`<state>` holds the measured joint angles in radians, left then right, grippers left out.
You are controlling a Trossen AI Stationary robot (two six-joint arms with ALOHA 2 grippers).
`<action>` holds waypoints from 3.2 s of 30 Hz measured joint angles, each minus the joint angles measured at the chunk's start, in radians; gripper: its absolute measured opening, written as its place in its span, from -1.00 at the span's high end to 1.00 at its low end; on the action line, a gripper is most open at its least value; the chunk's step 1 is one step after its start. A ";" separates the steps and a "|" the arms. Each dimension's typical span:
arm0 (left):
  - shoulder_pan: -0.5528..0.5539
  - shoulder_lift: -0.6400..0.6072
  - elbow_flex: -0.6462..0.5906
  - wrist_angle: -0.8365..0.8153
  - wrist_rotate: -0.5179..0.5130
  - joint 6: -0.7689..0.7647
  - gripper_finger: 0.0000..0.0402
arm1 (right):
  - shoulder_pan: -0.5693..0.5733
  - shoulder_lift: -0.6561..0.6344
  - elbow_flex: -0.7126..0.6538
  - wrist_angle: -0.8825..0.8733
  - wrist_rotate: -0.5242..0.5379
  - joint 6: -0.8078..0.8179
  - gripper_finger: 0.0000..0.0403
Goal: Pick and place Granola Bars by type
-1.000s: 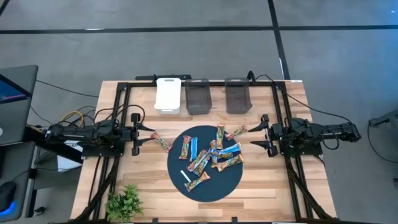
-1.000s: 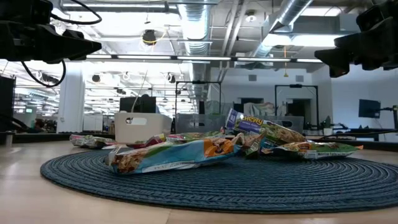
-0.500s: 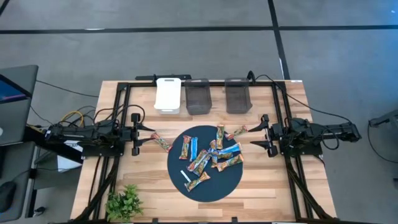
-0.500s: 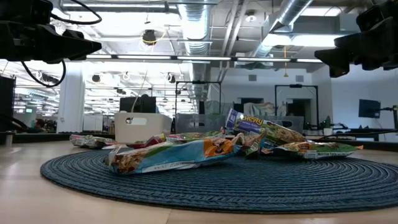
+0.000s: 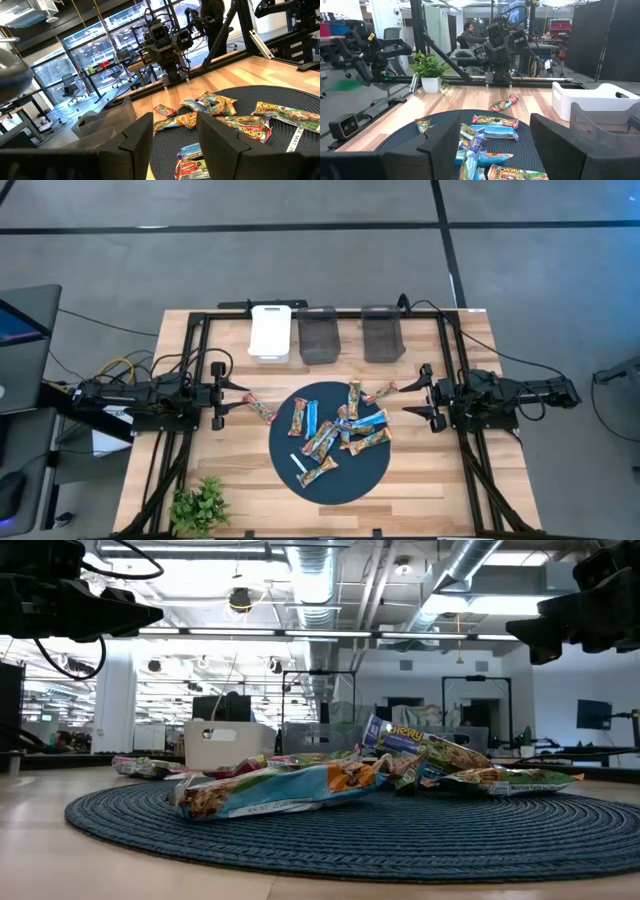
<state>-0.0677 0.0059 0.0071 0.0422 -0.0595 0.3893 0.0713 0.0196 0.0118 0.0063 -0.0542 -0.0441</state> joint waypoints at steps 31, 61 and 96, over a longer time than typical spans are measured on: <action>0.000 0.000 0.000 0.000 0.000 0.000 0.27 | 0.000 0.000 0.000 0.000 0.000 0.000 -0.17; 0.000 0.000 0.000 0.000 0.000 0.000 0.27 | 0.001 0.000 0.000 0.000 0.000 0.060 -0.17; 0.002 0.000 0.002 0.178 0.570 -0.100 0.27 | -0.002 0.000 0.000 0.151 0.089 0.179 -0.17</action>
<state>-0.0654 0.0055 0.0093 0.2201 0.5108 0.2893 0.0696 0.0196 0.0116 0.1577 0.0351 0.1345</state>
